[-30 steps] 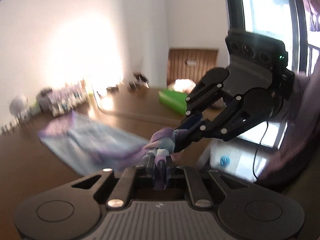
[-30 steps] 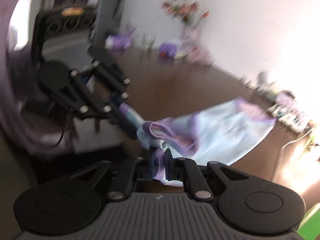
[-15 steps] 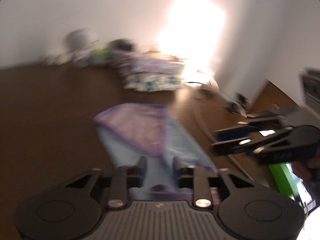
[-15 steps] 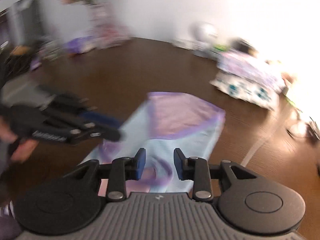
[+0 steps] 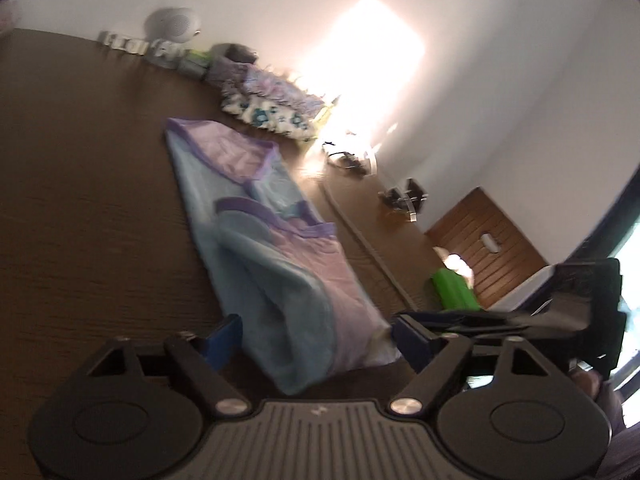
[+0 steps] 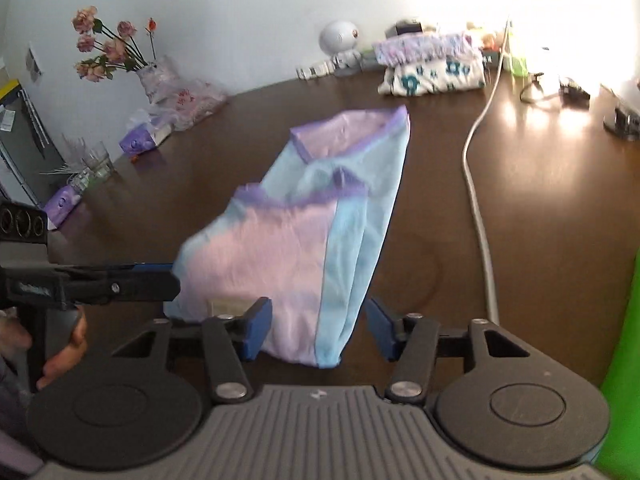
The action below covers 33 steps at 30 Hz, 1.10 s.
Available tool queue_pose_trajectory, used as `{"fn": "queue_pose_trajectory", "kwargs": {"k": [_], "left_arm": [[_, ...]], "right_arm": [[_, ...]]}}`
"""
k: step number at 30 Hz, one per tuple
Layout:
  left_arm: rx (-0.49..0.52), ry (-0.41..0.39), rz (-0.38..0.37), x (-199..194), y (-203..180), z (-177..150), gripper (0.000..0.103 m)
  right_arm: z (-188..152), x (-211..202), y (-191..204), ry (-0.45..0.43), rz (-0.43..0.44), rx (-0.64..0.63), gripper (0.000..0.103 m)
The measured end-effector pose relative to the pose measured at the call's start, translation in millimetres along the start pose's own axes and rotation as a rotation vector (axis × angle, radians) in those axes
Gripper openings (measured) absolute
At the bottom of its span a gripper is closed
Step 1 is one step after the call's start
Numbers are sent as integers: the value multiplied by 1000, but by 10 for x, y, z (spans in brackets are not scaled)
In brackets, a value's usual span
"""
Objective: Fold clothes
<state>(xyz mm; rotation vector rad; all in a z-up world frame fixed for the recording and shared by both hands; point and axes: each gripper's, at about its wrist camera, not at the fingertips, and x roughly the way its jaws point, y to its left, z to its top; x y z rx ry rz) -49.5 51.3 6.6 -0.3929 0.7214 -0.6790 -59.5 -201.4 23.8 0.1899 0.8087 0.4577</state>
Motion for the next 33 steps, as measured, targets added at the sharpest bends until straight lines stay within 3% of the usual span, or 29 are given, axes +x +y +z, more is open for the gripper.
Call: {"fn": "queue_pose_trajectory", "kwargs": {"k": [1,2,3,6,11,13,17,19,20,21,22,26,28,30,31,33], "left_arm": [[8,-7,9,11,-4,-10,58],[-14,2,38,39,0,4,31],[-56,14,45,41,39,16,13],[-117,54,52,33,61,-26,10],[-284,163,7,-112,146,-194,6],[-312,186,-3,-199,134,-298,8],[-252,95,23,-362,67,-230,36],[-196,69,25,-311,54,-124,35],[-169,77,28,-243,52,-78,28],[-141,86,32,-173,52,-32,8],[-116,95,49,-95,42,7,0],[-16,75,136,37,-39,-93,4],[-30,57,136,-14,-35,-130,13],[-46,42,129,-84,-28,-131,43],[-45,17,131,-151,-43,-104,46],[-24,-37,144,-268,-91,-56,50]], "right_arm": [[-30,45,13,-3,-4,11,42],[-54,65,37,-4,-21,3,32],[-77,77,65,-5,-41,-13,20],[-149,46,135,-5,-78,-52,5],[-322,-179,241,66,-44,-60,4],[-345,-263,292,37,-33,-83,5],[-371,-418,394,-41,-18,-137,15],[-384,-495,445,-80,-11,-164,21],[-376,-467,486,-95,-5,-188,25],[-365,-400,526,-96,-6,-209,27],[-358,-318,551,-83,-17,-221,27],[-420,-140,506,-39,-34,-199,28],[-434,-290,428,-90,-10,-198,36],[-377,-567,183,-190,22,-199,58],[-332,-723,8,-246,21,-202,66],[-237,-1074,-407,-375,-19,-212,92]]}}
